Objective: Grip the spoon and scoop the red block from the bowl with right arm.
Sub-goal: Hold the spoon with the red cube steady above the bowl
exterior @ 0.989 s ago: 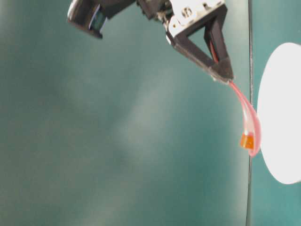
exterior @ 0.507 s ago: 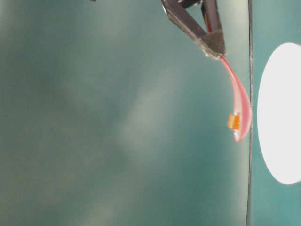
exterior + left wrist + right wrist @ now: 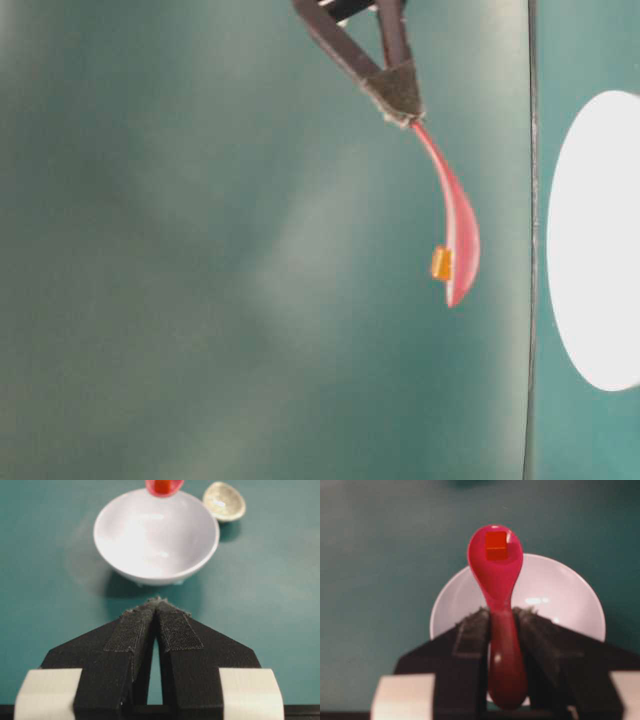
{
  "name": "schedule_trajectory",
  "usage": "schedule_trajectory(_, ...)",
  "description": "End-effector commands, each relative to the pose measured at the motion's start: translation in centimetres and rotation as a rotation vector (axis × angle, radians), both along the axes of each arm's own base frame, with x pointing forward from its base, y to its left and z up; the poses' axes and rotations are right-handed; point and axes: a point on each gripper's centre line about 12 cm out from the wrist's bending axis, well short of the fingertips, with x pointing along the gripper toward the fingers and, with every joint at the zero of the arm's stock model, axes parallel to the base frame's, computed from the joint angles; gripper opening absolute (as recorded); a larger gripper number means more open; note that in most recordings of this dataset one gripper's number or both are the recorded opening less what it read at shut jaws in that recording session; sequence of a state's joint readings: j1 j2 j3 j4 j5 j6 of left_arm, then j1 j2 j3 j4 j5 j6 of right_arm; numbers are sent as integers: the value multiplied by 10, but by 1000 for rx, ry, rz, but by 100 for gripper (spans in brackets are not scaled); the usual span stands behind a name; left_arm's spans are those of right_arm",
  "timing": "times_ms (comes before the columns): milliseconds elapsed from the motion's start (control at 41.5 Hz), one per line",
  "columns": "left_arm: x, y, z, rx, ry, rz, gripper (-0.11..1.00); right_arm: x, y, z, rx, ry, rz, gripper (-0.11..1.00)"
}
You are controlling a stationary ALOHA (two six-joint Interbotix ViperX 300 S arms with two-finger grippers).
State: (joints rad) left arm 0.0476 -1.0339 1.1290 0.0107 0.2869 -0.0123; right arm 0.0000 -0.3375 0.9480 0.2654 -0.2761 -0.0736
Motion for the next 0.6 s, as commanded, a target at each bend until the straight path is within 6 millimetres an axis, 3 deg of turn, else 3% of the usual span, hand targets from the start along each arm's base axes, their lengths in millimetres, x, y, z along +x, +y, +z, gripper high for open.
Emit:
schedule_trajectory(0, 3, 0, 11, 1, -26, 0, 0, 4, 1, 21, 6, -35, 7, 24)
schedule_trajectory(579, 3, 0, 11, -1, -28, 3, 0, 6, -9, 35, 10, -58, -19, 24)
